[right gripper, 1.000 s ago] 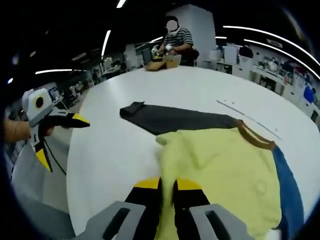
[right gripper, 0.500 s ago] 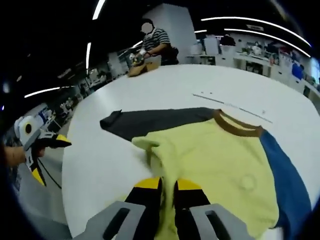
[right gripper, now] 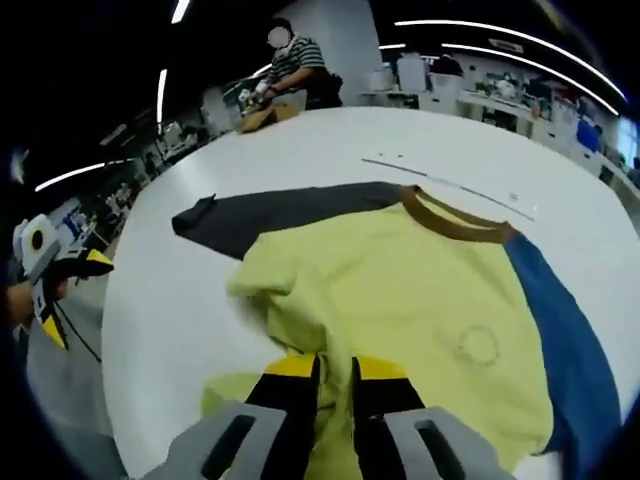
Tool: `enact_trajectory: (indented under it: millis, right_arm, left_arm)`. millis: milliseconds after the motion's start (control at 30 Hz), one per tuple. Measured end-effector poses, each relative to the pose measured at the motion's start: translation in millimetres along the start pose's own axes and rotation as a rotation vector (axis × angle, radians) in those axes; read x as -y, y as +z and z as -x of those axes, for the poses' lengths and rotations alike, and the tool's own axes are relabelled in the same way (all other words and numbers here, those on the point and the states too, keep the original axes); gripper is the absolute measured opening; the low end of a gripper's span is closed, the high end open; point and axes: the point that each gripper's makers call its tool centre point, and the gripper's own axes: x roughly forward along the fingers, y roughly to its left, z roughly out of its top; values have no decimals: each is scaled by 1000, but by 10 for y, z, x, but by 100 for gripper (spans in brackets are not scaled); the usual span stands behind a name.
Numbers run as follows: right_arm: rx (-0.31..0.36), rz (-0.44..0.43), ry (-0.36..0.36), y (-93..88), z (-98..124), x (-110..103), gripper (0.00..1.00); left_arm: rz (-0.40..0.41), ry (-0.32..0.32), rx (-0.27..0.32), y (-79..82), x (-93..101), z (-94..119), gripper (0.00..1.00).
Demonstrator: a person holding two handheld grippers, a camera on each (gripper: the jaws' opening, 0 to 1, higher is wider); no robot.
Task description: Fold the garment on the visible template until the final outline fits inside the template.
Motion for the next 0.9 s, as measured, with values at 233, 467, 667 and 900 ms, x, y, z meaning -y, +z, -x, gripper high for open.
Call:
enact_trajectory:
  millis: [233, 467, 667, 900]
  right_arm:
    - [48, -52, -15, 34, 255, 98, 46]
    - [65, -101, -53, -92, 558, 167, 64]
    - [70, -122, -70, -193, 772, 164, 71]
    - [73, -121, -94, -395, 1006, 112, 73]
  left_arm:
    - [14, -13, -6, 45, 14, -89, 62]
    - [50, -33, -6, 113, -6, -285, 60]
    - [99, -49, -4, 168, 25, -491, 56]
    - [149, -54, 1, 197, 14, -703, 50]
